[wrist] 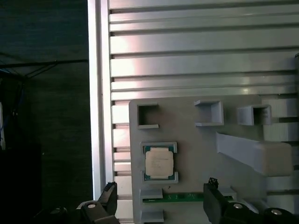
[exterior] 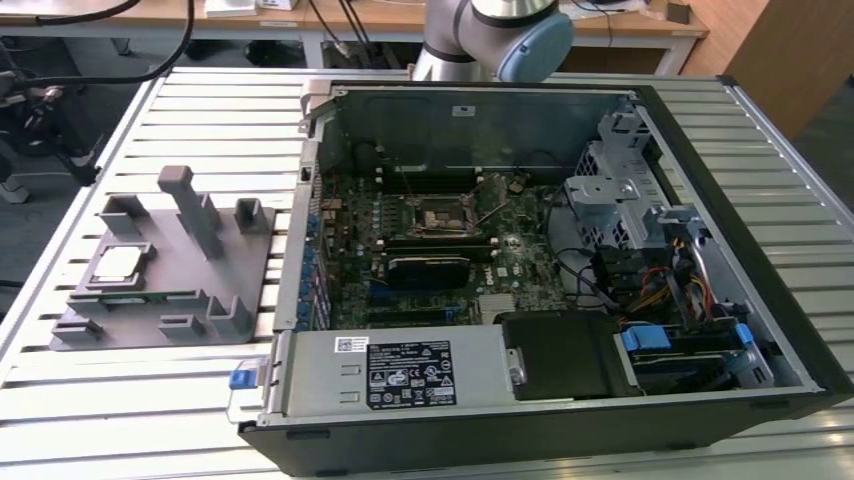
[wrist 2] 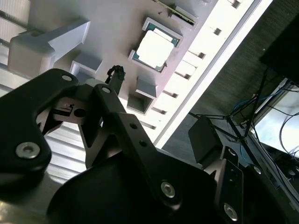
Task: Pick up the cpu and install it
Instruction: 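Pick up the cpu and move it towards the insertion slot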
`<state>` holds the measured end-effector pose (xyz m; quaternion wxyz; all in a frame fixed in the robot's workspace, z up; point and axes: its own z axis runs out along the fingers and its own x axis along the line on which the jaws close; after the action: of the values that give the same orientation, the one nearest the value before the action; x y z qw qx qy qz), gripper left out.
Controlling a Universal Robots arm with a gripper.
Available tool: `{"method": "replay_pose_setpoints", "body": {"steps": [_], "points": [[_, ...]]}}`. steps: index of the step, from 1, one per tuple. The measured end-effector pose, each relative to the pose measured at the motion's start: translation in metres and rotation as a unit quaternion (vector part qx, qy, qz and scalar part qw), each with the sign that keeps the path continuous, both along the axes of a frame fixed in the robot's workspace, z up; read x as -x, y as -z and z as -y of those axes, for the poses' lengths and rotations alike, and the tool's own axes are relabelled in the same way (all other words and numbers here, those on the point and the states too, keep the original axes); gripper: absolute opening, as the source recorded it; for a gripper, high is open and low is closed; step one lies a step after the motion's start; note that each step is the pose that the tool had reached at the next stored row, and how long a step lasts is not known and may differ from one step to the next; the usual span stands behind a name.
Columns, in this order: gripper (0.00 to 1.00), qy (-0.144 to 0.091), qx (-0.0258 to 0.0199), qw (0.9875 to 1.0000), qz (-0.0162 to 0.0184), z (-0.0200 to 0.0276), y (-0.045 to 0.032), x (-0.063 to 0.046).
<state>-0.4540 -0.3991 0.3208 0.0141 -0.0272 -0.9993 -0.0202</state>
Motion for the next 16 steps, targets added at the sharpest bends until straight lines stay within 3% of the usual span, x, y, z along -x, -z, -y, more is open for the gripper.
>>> {"method": "replay_pose_setpoints", "body": {"steps": [1,9,16], "points": [[0.82,-0.001,0.0001,1.0000,-0.0004,0.0002,0.0018,0.000],[0.82,-0.031,-0.0001,0.9995,-0.0005,0.0040,0.0146,0.000],[0.82,-0.034,-0.0002,0.9994,0.0010,0.0053,0.0221,0.001]]}}
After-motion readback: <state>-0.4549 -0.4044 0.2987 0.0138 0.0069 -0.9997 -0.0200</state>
